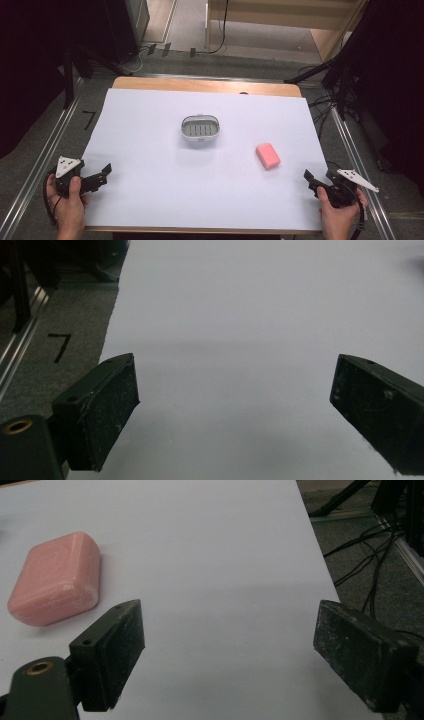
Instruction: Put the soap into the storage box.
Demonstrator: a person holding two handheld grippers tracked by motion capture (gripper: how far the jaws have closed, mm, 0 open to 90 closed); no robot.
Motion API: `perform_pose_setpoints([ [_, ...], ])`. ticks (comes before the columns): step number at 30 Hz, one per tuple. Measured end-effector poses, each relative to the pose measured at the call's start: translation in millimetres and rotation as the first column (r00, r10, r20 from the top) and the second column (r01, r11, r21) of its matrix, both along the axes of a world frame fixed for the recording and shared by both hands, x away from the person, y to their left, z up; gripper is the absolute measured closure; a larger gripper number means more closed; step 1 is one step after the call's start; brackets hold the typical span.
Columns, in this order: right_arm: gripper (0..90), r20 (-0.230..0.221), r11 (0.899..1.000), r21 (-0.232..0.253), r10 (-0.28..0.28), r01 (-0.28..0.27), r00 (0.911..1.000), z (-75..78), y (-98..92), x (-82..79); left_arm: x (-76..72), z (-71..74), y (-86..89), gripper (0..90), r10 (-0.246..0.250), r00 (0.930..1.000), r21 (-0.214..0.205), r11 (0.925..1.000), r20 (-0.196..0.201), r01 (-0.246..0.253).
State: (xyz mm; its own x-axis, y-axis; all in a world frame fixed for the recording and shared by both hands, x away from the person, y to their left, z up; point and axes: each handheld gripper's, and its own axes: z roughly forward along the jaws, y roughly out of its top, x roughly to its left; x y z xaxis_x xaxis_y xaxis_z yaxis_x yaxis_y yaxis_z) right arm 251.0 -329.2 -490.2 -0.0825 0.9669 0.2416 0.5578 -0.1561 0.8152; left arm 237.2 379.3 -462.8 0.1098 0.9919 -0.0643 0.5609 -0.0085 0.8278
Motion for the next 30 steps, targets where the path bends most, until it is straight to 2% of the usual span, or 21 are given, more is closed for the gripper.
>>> perform_pose_setpoints([
  [3, 13.4, -0.004, 1.000, -0.005, -0.006, 0.006, 1.0000, 0.1, 0.8, 0.1, 0.5, -0.3, -1.2, 5.9, 0.009, 1.0000, 0.008, 0.9999, -0.001, -0.009],
  [5, 13.8, -0.010, 1.000, -0.029, -0.008, 0.008, 0.9999, 0.4, 2.2, 0.8, 0.8, -0.3, -1.5, 5.9, 0.006, 1.0000, 0.014, 0.9999, -0.006, -0.006],
  [6, 14.3, -0.028, 0.999, -0.042, -0.015, 0.014, 0.9995, 0.5, 3.3, 1.5, 1.3, -0.7, -1.9, 5.9, -0.002, 0.9999, 0.012, 0.9999, -0.011, 0.002],
  [8, 15.2, -0.032, 0.999, -0.044, -0.015, 0.013, 0.9994, 0.7, 4.0, 1.7, 1.6, -0.5, -1.8, 5.8, -0.014, 0.9997, 0.017, 0.9997, -0.018, 0.015],
  [10, 19.1, -0.044, 0.997, -0.074, 0.009, -0.012, 0.9990, 2.9, 5.7, 2.3, 2.0, -0.9, -2.8, 5.8, -0.010, 0.9998, 0.026, 0.9996, -0.020, 0.011],
  [14, 25.2, -0.052, 0.997, -0.073, 0.035, -0.039, 0.9981, 4.7, 6.3, 2.5, 2.5, -1.1, -3.1, 5.9, -0.001, 0.9997, 0.027, 0.9996, -0.022, 0.002],
  [17, 26.1, -0.074, 0.995, -0.096, 0.026, -0.033, 0.9969, 7.1, 6.9, 2.5, 2.4, -1.2, -3.5, 5.8, -0.007, 0.9998, 0.029, 0.9995, -0.021, 0.007],
  [18, 30.1, -0.080, 0.992, -0.115, 0.035, -0.044, 0.9962, 9.7, 6.6, 2.4, 1.9, -0.9, -4.6, 4.8, -0.018, 0.9996, 0.039, 0.9990, -0.022, 0.019],
  [19, 30.1, -0.080, 0.992, -0.115, 0.035, -0.044, 0.9962, 9.7, 6.6, 2.4, 1.9, -0.9, -4.6, 2.6, -0.018, 0.9996, 0.039, 0.9990, -0.022, 0.019],
  [20, 30.6, -0.079, 0.989, -0.135, 0.056, -0.066, 0.9953, 14.4, 7.0, 1.8, 1.9, -0.8, -5.6, 1.6, -0.017, 0.9996, 0.054, 0.9984, -0.024, 0.018],
  [23, 29.9, -0.091, 0.989, -0.120, 0.078, -0.089, 0.9928, 18.7, 8.6, 1.5, 2.0, -1.1, -6.7, 0.1, -0.009, 0.9997, 0.063, 0.9980, -0.021, 0.010],
  [27, 27.0, -0.103, 0.984, -0.145, 0.091, -0.106, 0.9905, 23.9, 16.8, 3.8, 1.3, -0.9, -7.9, 0.0, 0.005, 0.9998, 0.077, 0.9970, -0.017, -0.003],
  [30, 23.8, -0.112, 0.986, -0.126, 0.099, -0.113, 0.9887, 28.7, 23.2, 7.8, 1.1, -1.3, -8.0, 0.0, 0.011, 0.9999, 0.074, 0.9972, -0.007, -0.010],
])
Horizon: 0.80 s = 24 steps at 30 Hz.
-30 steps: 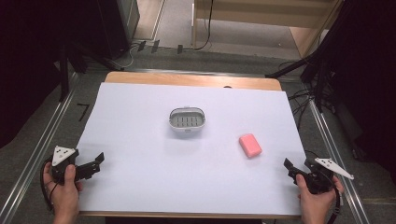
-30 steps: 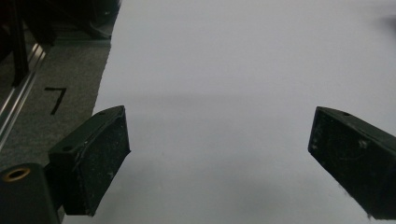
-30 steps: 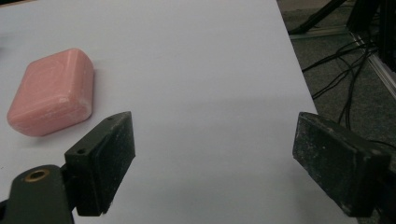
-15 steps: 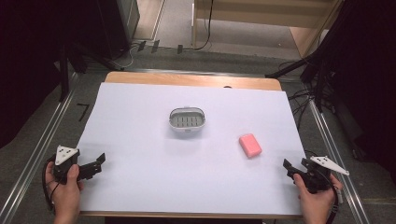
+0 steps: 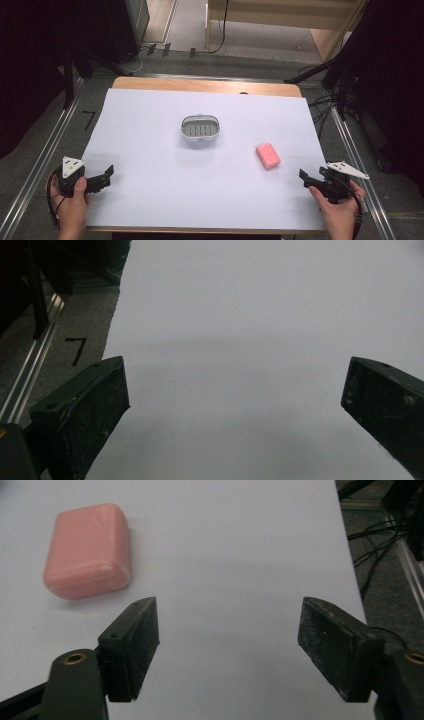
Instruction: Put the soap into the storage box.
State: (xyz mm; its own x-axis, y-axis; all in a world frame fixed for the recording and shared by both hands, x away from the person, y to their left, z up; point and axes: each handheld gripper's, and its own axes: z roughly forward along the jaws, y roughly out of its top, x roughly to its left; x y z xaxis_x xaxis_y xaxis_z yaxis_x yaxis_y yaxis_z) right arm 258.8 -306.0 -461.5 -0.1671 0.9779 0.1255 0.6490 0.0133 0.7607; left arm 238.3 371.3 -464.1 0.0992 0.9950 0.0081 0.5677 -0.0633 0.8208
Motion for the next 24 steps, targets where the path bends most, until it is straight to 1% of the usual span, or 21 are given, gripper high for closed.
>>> perform_pose_setpoints([
  [1, 23.8, 0.000, 1.000, 0.000, 0.000, 0.000, 1.0000, 0.0, 0.0, 0.0, 0.0, 0.0, 0.0, 0.0, 0.000, 1.0000, 0.000, 1.0000, 0.000, 0.000],
  [2, 20.9, 0.000, 1.000, -0.007, 0.019, -0.019, 0.9998, 3.9, 4.7, 2.1, 0.0, 0.0, 0.0, 0.0, 0.000, 1.0000, 0.000, 1.0000, -0.001, 0.000],
  [3, 20.9, 0.000, 1.000, -0.007, 0.019, -0.019, 0.9998, 3.9, 4.7, 2.1, 0.0, 0.0, 0.0, 0.0, 0.000, 1.0000, 0.000, 1.0000, -0.001, 0.000],
  [4, 19.6, -0.010, 0.999, -0.028, 0.037, -0.037, 0.9993, 6.8, 9.9, 4.2, -0.2, 0.2, 0.0, 0.0, -0.006, 1.0000, 0.003, 1.0000, -0.005, 0.006],
  [7, 18.0, -0.025, 0.998, -0.034, 0.058, -0.058, 0.9980, 8.3, 14.4, 6.5, -0.2, 0.3, -0.3, 0.0, -0.006, 1.0000, 0.008, 0.9999, -0.006, 0.006],
  [8, 16.0, -0.041, 0.996, -0.057, 0.064, -0.067, 0.9971, 8.6, 19.0, 9.0, -0.1, 0.3, -0.3, 0.0, -0.007, 1.0000, 0.008, 0.9999, -0.007, 0.007],
  [9, 16.0, -0.041, 0.996, -0.057, 0.064, -0.067, 0.9971, 8.6, 19.0, 9.0, 0.1, 0.3, -0.2, 0.0, -0.007, 0.9999, 0.008, 0.9999, -0.009, 0.007],
  [10, 15.8, -0.060, 0.995, -0.068, 0.067, -0.072, 0.9959, 9.0, 22.7, 11.5, 0.4, 0.2, -0.2, 0.0, -0.007, 0.9999, 0.006, 1.0000, -0.010, 0.008],
  [13, 15.9, -0.071, 0.995, -0.076, 0.065, -0.070, 0.9954, 9.1, 26.2, 13.9, 0.7, 0.1, -0.4, 0.0, -0.006, 0.9999, 0.006, 1.0000, -0.012, 0.007],
  [14, 18.7, -0.080, 0.994, -0.083, 0.065, -0.071, 0.9947, 9.3, 28.5, 16.9, 0.7, 0.1, -0.4, 0.0, -0.009, 0.9999, 0.007, 0.9999, -0.013, 0.009],
  [15, 18.7, -0.084, 0.994, -0.083, 0.064, -0.071, 0.9944, 9.6, 29.7, 17.5, 0.7, 0.1, -0.4, 0.0, -0.009, 0.9999, 0.007, 0.9999, -0.013, 0.009],
  [17, 18.9, -0.081, 0.993, -0.091, 0.069, -0.076, 0.9943, 10.0, 31.0, 18.6, 0.8, 0.1, -0.4, 0.0, -0.010, 0.9999, 0.006, 0.9999, -0.013, 0.010],
  [20, 20.9, -0.083, 0.989, -0.118, 0.079, -0.089, 0.9934, 11.6, 35.5, 22.3, 1.2, -0.2, -0.3, 0.0, -0.011, 0.9999, 0.002, 0.9999, -0.013, 0.011],
  [23, 25.6, -0.075, 0.987, -0.137, 0.075, -0.085, 0.9943, 14.3, 40.6, 26.7, 1.3, -0.1, -0.1, 0.0, -0.010, 0.9998, 0.003, 0.9999, -0.016, 0.011],
  [24, 27.3, -0.076, 0.987, -0.134, 0.081, -0.091, 0.9938, 15.2, 41.8, 27.9, 1.3, -0.1, -0.1, 0.0, -0.012, 0.9998, 0.001, 0.9999, -0.015, 0.012],
])
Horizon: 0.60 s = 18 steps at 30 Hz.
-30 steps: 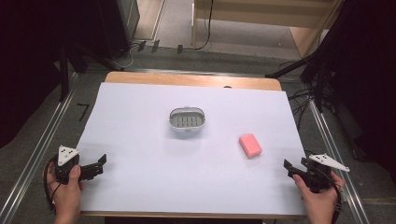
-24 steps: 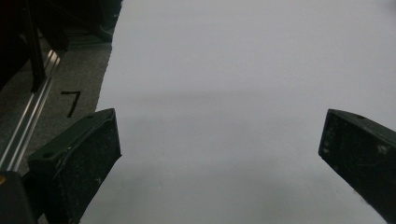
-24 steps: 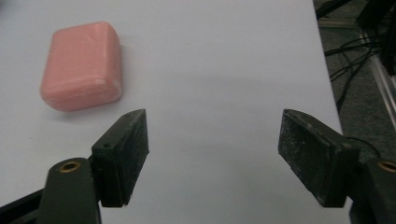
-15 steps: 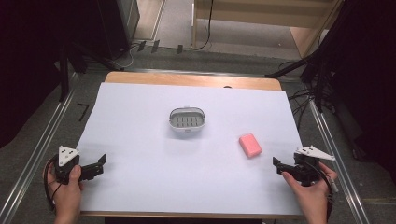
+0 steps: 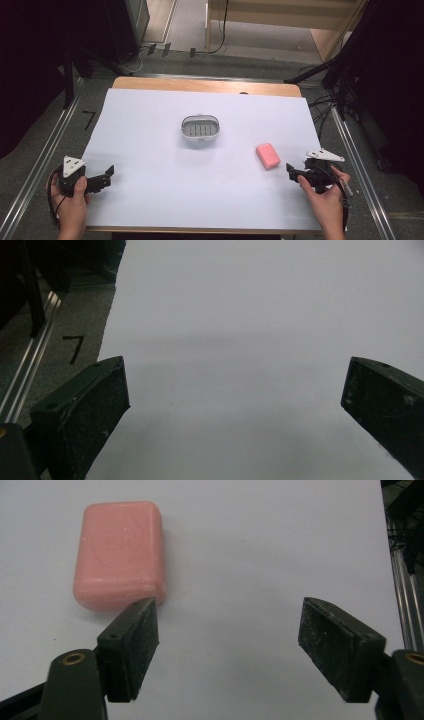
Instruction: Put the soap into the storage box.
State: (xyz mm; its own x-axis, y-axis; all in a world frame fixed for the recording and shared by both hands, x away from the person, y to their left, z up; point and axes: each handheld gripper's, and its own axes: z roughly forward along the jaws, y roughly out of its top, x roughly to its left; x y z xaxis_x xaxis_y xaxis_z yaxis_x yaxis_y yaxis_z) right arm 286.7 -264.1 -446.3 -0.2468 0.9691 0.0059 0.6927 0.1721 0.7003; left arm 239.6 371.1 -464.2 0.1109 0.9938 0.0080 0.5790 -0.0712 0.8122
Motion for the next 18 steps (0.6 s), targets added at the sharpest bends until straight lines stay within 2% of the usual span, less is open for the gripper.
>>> perform_pose_setpoints([
  [5, 30.0, 0.002, 1.000, -0.012, 0.022, -0.022, 0.9997, 3.2, 6.0, 4.8, -0.5, 0.2, 0.2, 0.0, 0.001, 1.0000, 0.000, 1.0000, 0.003, -0.001],
  [7, 33.5, 0.037, 1.000, -0.023, 0.021, -0.020, 0.9991, 5.9, 8.3, 6.9, -0.7, 0.3, 0.6, 0.0, -0.001, 1.0000, -0.002, 1.0000, 0.002, 0.001],
  [9, 34.1, 0.043, 1.000, -0.014, 0.023, -0.022, 0.9988, 6.8, 8.5, 8.3, -0.5, 0.5, 0.8, 0.0, 0.000, 1.0000, -0.003, 1.0000, -0.002, 0.000],
  [10, 34.2, 0.020, 1.000, 0.000, 0.032, -0.032, 0.9993, 8.5, 8.8, 11.7, -0.2, 0.4, 0.7, 0.0, 0.001, 1.0000, -0.003, 1.0000, -0.004, -0.001],
  [11, 34.2, 0.020, 1.000, 0.000, 0.032, -0.032, 0.9993, 8.5, 8.8, 11.7, -0.2, 0.4, 0.7, 0.0, 0.001, 1.0000, -0.003, 1.0000, -0.004, -0.001],
  [16, 31.7, -0.046, 0.997, 0.000, 0.078, -0.078, 0.9959, 7.2, 13.5, 22.4, -0.6, 0.3, 0.7, 0.0, 0.002, 1.0000, -0.005, 1.0000, 0.002, -0.002],
  [18, 31.6, -0.069, 0.996, 0.016, 0.085, -0.084, 0.9940, 6.6, 16.1, 24.5, -0.6, 0.4, 0.7, 0.0, 0.002, 1.0000, -0.004, 1.0000, 0.000, -0.002],
])
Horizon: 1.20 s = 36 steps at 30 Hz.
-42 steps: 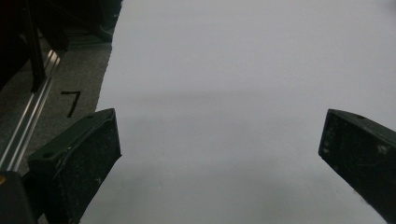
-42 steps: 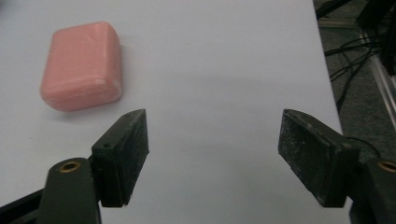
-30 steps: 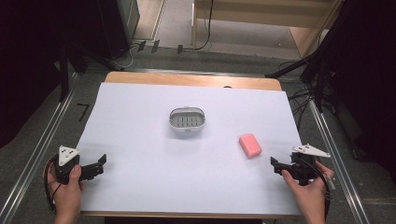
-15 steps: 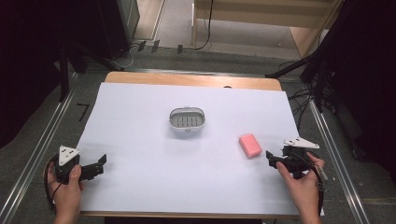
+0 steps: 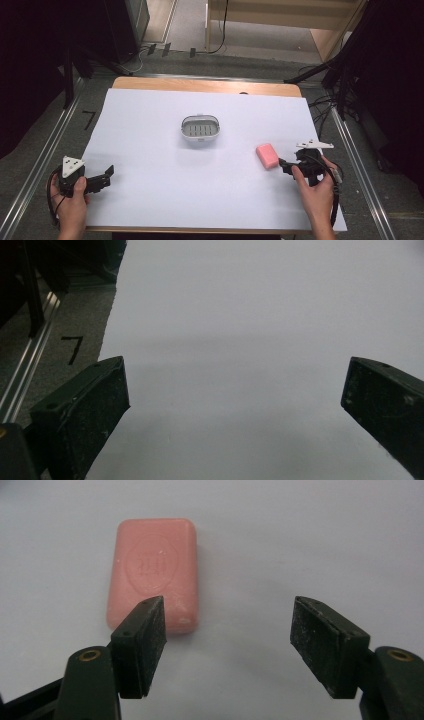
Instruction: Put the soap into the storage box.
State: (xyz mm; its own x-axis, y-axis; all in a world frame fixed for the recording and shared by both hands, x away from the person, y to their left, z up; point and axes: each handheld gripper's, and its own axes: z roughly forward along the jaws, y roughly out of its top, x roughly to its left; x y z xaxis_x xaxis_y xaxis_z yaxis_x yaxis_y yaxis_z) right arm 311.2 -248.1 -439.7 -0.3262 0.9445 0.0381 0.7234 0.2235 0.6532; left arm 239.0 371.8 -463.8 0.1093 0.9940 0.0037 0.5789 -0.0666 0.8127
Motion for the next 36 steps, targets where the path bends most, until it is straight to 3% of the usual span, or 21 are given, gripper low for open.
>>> perform_pose_setpoints([
  [4, 31.0, -0.031, 0.999, 0.053, 0.001, 0.001, 0.9995, 0.9, 2.3, 2.7, 0.0, 0.0, 0.0, 0.0, -0.001, 1.0000, 0.002, 1.0000, -0.001, 0.001],
  [12, 27.0, -0.074, 0.998, 0.068, 0.012, -0.007, 0.9972, 7.0, 13.4, 11.5, 0.3, 0.1, 0.3, 0.0, -0.003, 1.0000, -0.002, 1.0000, -0.002, 0.003],
  [28, 20.7, -0.117, 0.998, 0.054, 0.029, -0.022, 0.9927, 4.5, 40.8, 28.8, 0.6, -0.1, 0.0, 0.0, -0.004, 1.0000, 0.000, 1.0000, -0.006, 0.004],
  [36, 20.6, -0.172, 1.000, 0.016, -0.009, 0.012, 0.9850, -6.1, 48.4, 38.0, 0.8, -0.2, -0.1, 0.0, -0.005, 1.0000, 0.001, 1.0000, -0.008, 0.005],
])
